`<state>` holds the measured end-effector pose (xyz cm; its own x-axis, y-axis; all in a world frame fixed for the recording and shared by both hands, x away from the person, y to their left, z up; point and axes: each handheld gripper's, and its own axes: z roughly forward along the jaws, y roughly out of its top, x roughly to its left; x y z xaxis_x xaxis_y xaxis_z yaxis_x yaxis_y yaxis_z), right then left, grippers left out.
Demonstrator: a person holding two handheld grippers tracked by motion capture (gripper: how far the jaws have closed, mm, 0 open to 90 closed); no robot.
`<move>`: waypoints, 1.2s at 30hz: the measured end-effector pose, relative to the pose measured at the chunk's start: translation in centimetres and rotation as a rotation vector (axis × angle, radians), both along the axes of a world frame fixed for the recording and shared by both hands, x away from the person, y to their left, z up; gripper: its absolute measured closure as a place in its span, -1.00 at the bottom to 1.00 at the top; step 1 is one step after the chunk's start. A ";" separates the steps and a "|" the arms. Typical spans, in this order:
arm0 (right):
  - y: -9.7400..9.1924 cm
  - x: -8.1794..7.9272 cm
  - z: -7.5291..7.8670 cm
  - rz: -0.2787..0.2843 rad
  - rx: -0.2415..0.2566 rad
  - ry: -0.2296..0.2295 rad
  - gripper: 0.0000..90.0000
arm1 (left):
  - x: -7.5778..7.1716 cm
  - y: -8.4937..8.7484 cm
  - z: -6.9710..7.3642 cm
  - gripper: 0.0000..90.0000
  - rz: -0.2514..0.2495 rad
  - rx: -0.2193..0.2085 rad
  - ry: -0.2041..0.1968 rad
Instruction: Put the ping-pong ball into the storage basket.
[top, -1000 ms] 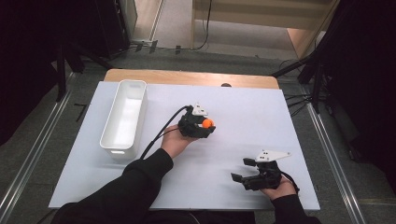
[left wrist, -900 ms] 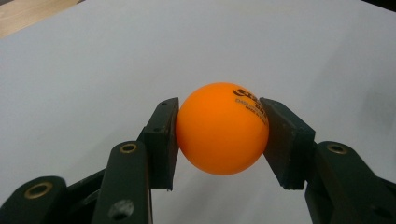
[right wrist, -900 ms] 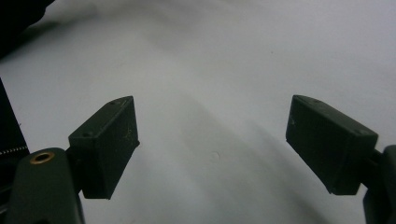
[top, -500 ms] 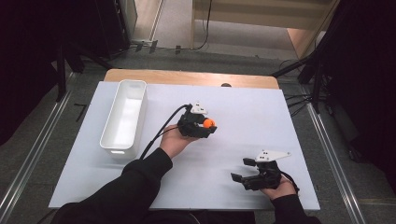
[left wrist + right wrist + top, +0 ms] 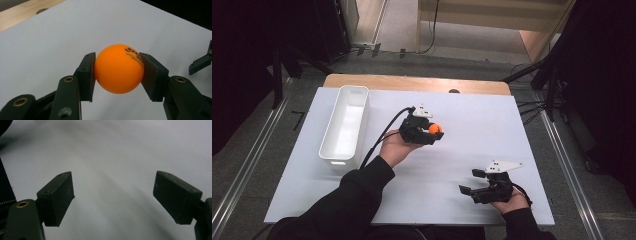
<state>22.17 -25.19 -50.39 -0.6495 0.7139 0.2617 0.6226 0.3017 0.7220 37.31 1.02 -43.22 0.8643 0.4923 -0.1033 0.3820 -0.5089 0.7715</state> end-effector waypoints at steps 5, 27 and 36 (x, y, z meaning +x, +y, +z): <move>0.0 0.0 0.0 0.001 -0.004 0.000 -0.66 | 0.0 0.2 0.5 0.13 -0.004 -0.001 0.003; 0.0 0.1 0.0 -0.004 -0.010 -0.001 -0.66 | 0.3 1.5 1.7 0.13 0.008 -0.007 0.017; 0.0 0.0 0.0 -0.004 -0.012 -0.001 -0.66 | 0.4 1.7 1.7 0.13 0.025 -0.008 0.018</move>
